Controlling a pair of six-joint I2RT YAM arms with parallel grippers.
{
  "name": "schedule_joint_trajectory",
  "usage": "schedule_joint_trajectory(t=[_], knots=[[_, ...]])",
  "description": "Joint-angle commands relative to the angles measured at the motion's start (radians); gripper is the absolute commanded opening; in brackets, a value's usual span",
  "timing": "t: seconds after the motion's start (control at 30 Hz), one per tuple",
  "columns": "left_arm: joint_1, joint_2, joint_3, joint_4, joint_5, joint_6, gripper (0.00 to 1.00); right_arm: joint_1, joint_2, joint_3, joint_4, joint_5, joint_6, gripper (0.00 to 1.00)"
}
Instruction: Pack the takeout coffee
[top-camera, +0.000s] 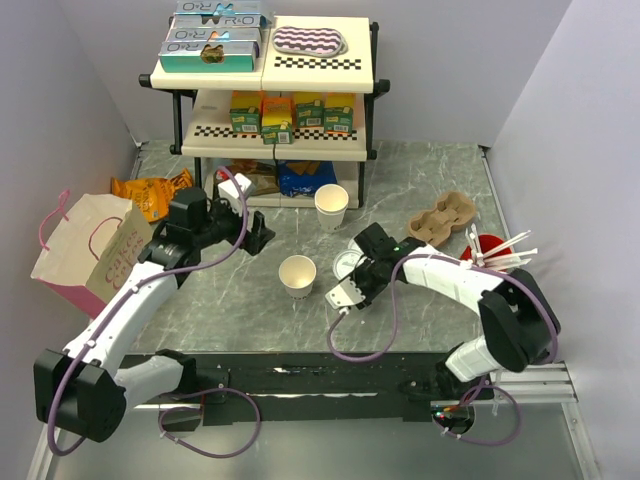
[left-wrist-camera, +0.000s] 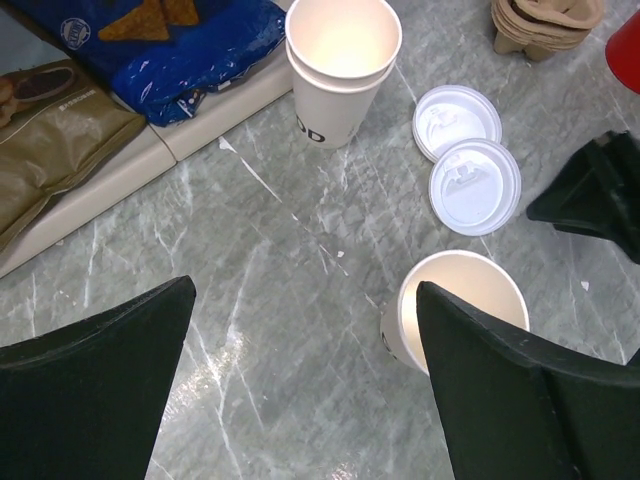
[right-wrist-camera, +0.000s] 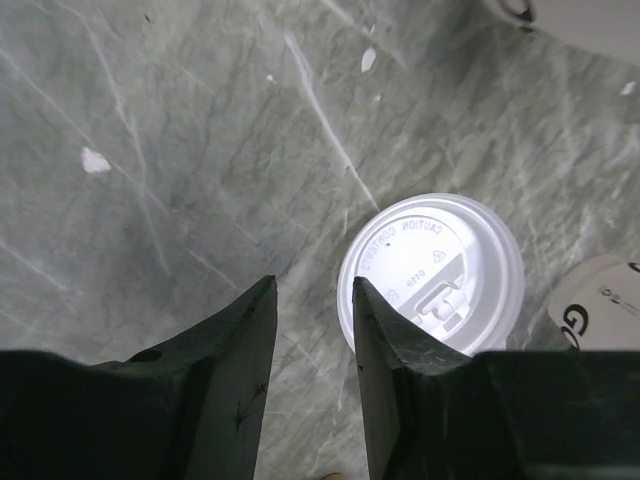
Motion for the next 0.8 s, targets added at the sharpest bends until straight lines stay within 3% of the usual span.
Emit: schedule_joint_trajectory(t=[0.0,0.77], knots=[[0.014,-0.025,-0.011,0.029,-0.002,0.006,0.99,0.008,0.05,0.044,0.061,0.064,-0.058,0.43],[0.036,0.001,-0.005,0.055,0.009,-0.023,0.99,0.007,0.137,0.052,0.112,0.137,-0.02,0.39]])
